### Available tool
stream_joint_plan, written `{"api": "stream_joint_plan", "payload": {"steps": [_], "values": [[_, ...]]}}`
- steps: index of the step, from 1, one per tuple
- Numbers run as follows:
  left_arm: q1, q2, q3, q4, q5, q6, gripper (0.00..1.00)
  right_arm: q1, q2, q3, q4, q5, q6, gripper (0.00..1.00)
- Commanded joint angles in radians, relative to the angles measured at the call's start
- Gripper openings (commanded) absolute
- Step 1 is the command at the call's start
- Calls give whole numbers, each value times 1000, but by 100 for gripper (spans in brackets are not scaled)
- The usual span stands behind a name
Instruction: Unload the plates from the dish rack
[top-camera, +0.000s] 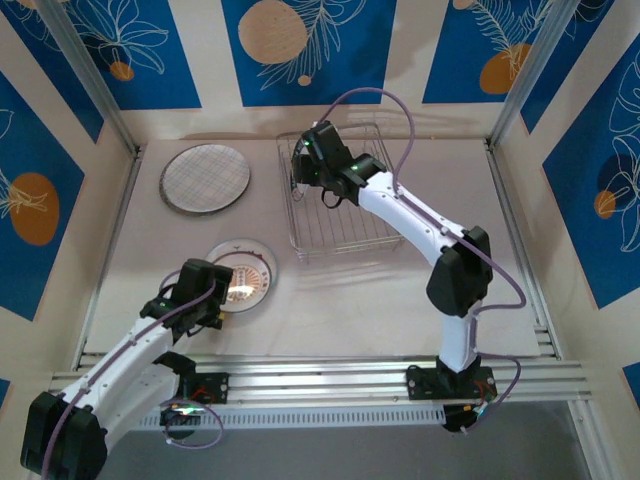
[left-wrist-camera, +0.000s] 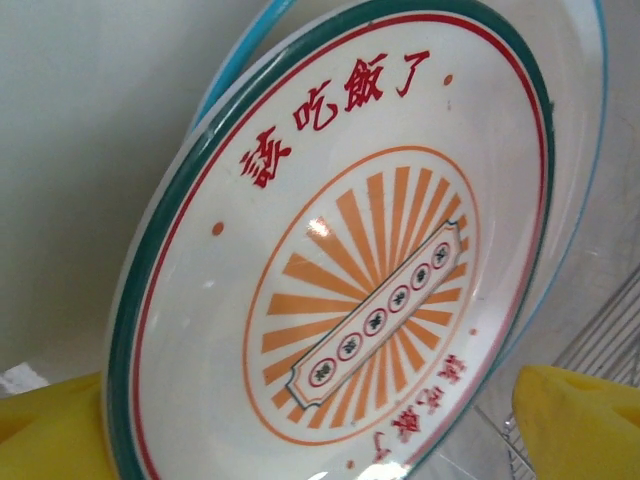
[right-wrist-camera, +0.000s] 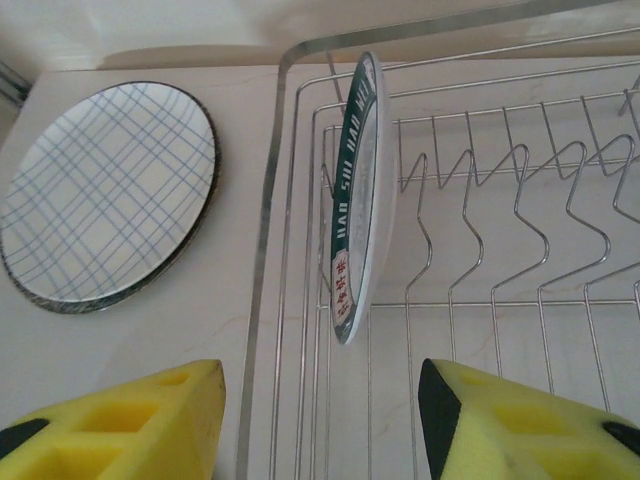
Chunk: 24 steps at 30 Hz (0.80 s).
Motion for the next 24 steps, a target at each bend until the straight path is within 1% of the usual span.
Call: {"api": "stream_joint_plan", "payload": {"steps": [1, 7, 10, 20, 24], "values": [[18, -4, 31, -76, 0, -21, 95, -8, 50, 73, -14, 50, 25, 56], [21, 2, 44, -78, -2, -24, 96, -21, 118, 153, -28, 51, 25, 56], [23, 5, 75, -91, -2, -8, 96, -36, 163, 210, -60, 60, 34, 53], [23, 26, 309, -236, 11, 167, 99, -67, 385, 474, -178, 60, 41, 49], [22, 2, 353, -288, 23, 197, 99, -71, 442, 530, -181, 31, 42, 42]]}}
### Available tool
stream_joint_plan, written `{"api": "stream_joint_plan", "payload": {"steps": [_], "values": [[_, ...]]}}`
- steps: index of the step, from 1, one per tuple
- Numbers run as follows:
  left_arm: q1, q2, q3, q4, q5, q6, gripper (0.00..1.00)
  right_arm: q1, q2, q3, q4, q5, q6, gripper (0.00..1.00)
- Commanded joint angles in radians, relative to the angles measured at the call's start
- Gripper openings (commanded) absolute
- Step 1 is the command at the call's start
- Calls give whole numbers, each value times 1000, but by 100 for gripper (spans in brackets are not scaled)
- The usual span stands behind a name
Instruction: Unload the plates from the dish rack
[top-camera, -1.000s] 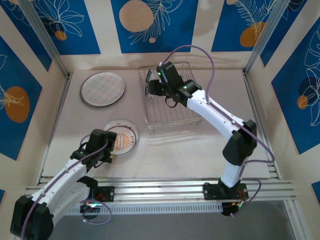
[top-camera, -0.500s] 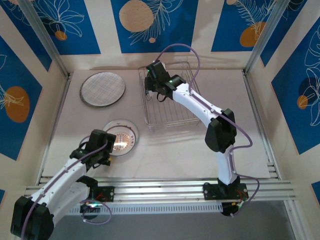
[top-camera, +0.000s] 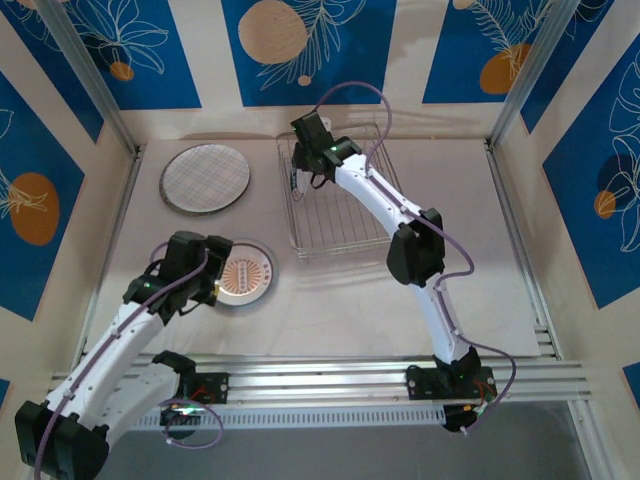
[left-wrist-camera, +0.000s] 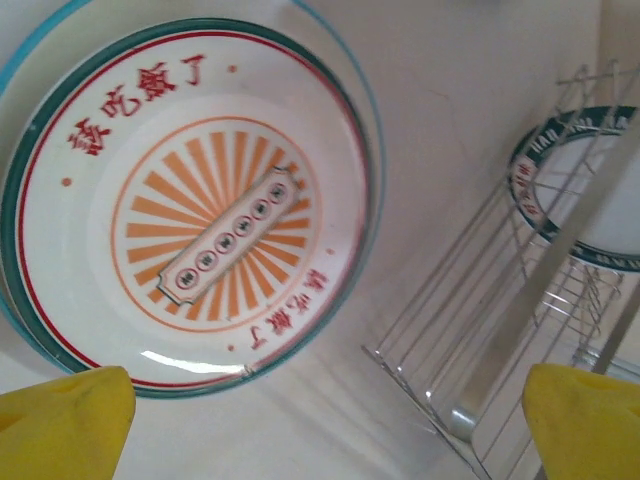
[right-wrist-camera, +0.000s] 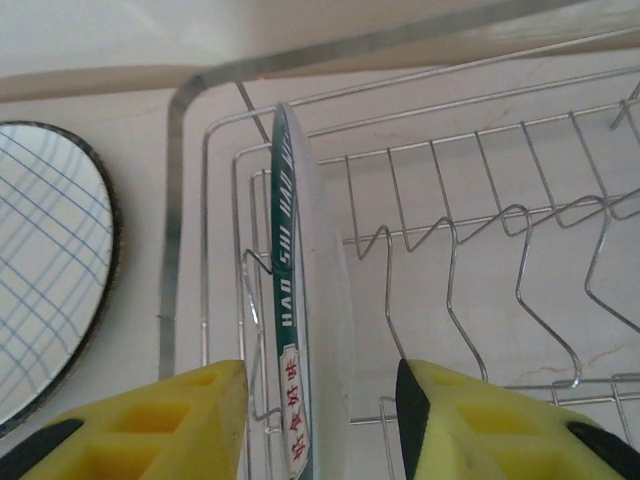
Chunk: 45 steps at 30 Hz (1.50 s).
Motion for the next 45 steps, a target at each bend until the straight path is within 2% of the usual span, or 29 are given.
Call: {"api": "stream_joint_plan", "payload": {"steps": [1, 9, 13, 20, 30, 35, 41, 45], "values": [[12, -32, 33, -114, 15, 50, 99, 0, 39, 59, -28, -12, 11, 42], [13, -66, 47, -147, 22, 57, 99, -13, 109, 127, -46, -27, 15, 31], [12, -62, 84, -151, 35, 90, 99, -11, 131, 141, -32, -22, -4, 19], [12, -44, 160, -179, 78, 202, 99, 10, 124, 216, -47, 117, -60, 0], [10, 16, 209, -58, 179, 306, 99, 16, 19, 248, -100, 266, -63, 0], [10, 60, 243, 45, 248, 357, 99, 19, -95, 193, -111, 292, -89, 0], [8, 115, 279, 157, 319, 377, 98, 13, -297, 47, -84, 240, -121, 0], [-1, 158, 291, 299, 374, 363, 97, -13, -449, -77, -86, 86, -89, 0]]}}
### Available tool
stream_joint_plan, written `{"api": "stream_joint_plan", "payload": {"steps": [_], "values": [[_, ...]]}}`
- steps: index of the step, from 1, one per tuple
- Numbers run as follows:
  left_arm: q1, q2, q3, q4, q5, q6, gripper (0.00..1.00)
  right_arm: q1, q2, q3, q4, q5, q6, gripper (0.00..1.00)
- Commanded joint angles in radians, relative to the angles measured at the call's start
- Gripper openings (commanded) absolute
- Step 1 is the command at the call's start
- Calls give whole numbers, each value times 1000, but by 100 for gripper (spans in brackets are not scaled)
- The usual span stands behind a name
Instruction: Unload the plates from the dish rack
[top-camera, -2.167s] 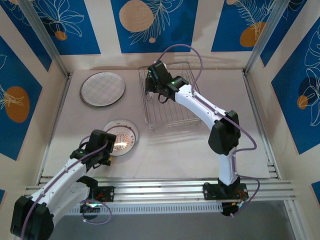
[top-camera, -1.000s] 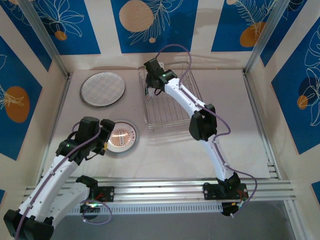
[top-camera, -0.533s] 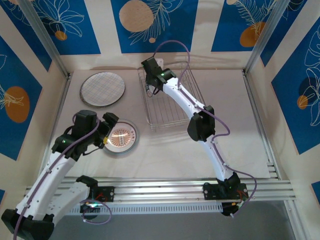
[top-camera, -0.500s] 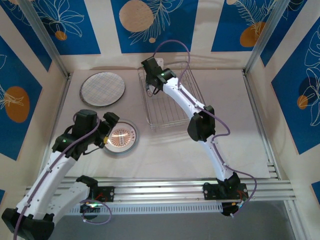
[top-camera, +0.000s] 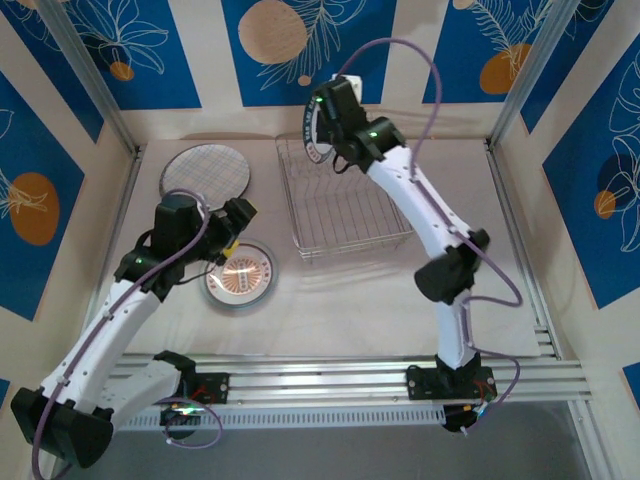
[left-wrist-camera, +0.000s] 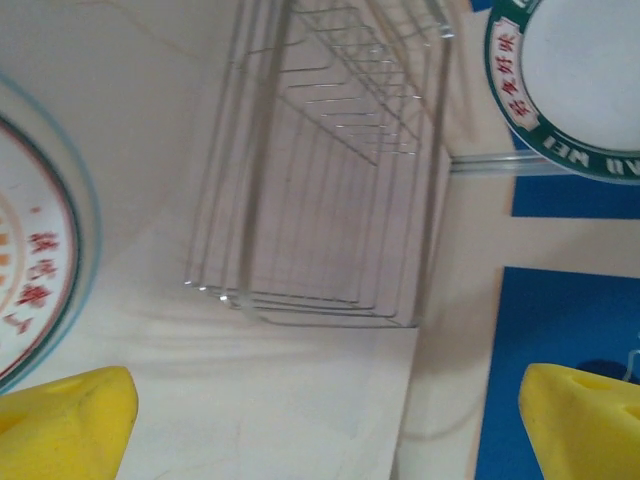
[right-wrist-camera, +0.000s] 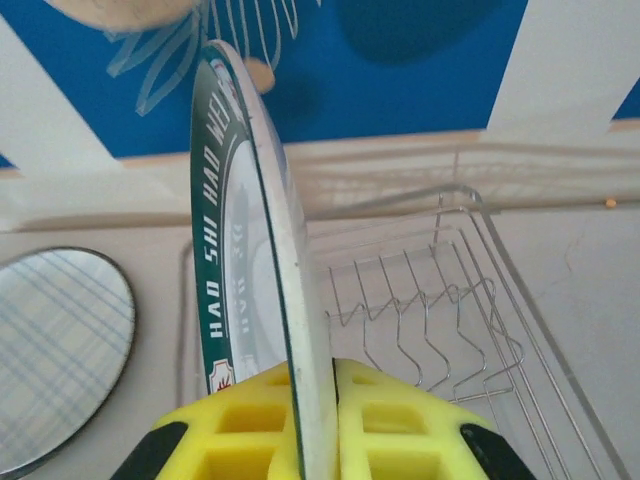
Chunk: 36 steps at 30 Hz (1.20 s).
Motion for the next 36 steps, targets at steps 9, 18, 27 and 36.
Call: {"api": "stream_joint_plan", "payload": {"steps": [9, 18, 27, 36], "values": [[-79, 168, 59, 500, 166, -39, 89, -163, -401, -360, 47, -604, 165, 0], [-152, 300, 75, 716, 198, -126, 73, -225, -502, -475, 35, -944, 237, 0], [-183, 307, 72, 728, 187, -132, 54, -294, -578, -643, 97, -1130, 293, 0], [-210, 301, 73, 716, 175, -132, 30, -302, -598, -717, 143, -1181, 336, 0]]}}
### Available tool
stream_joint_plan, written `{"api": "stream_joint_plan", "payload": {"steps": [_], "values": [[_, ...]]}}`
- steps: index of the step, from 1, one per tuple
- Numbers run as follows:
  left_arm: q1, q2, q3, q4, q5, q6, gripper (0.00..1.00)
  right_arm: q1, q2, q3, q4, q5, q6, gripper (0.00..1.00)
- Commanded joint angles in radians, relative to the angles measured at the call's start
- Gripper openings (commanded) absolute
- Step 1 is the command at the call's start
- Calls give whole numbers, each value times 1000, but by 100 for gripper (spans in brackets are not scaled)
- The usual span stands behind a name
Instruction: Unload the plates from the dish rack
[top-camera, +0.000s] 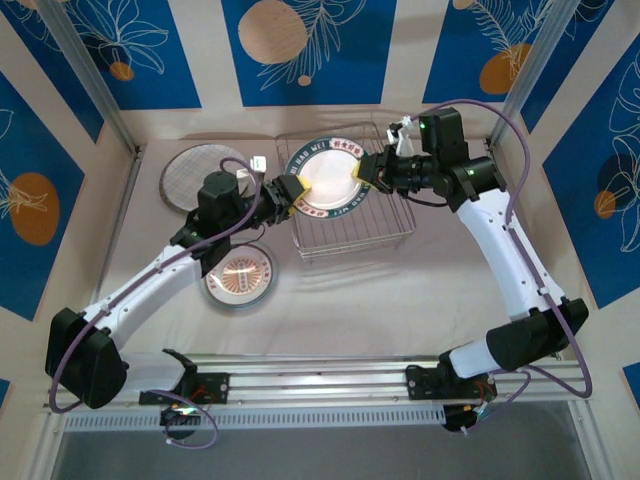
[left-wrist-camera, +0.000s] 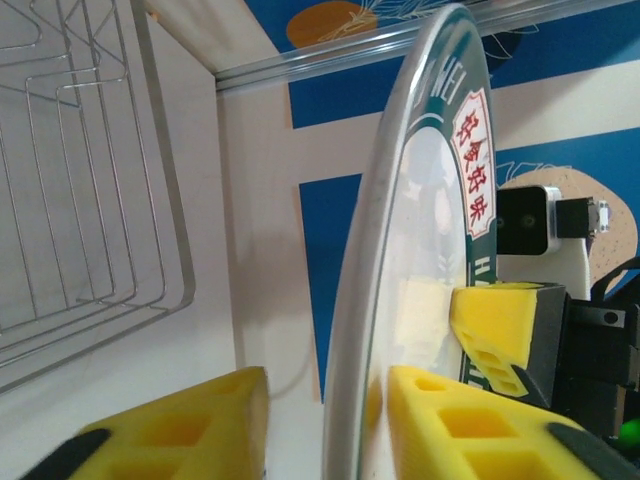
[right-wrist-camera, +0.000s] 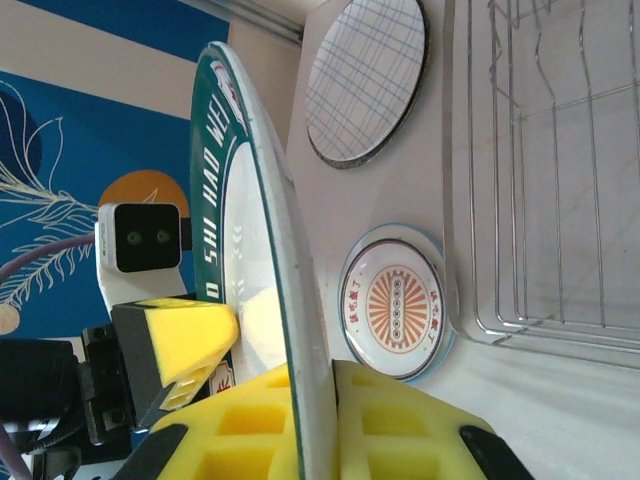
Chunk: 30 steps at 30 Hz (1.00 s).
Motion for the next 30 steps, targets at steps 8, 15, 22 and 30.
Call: {"api": "stream_joint_plan", "payload": {"steps": [8, 15, 22, 30], "values": [[-23, -34, 11, 26, -8, 6, 0, -9, -46, -46, 48, -63, 18, 0], [-24, -79, -25, 55, -45, -37, 0, -1, -77, -47, -16, 41, -36, 44], [-15, -139, -68, 68, -96, -78, 0, 33, -167, -70, -23, 230, -107, 52], [15, -312, -143, -144, -211, -58, 0, 192, -343, -236, 267, 346, -318, 54]]}}
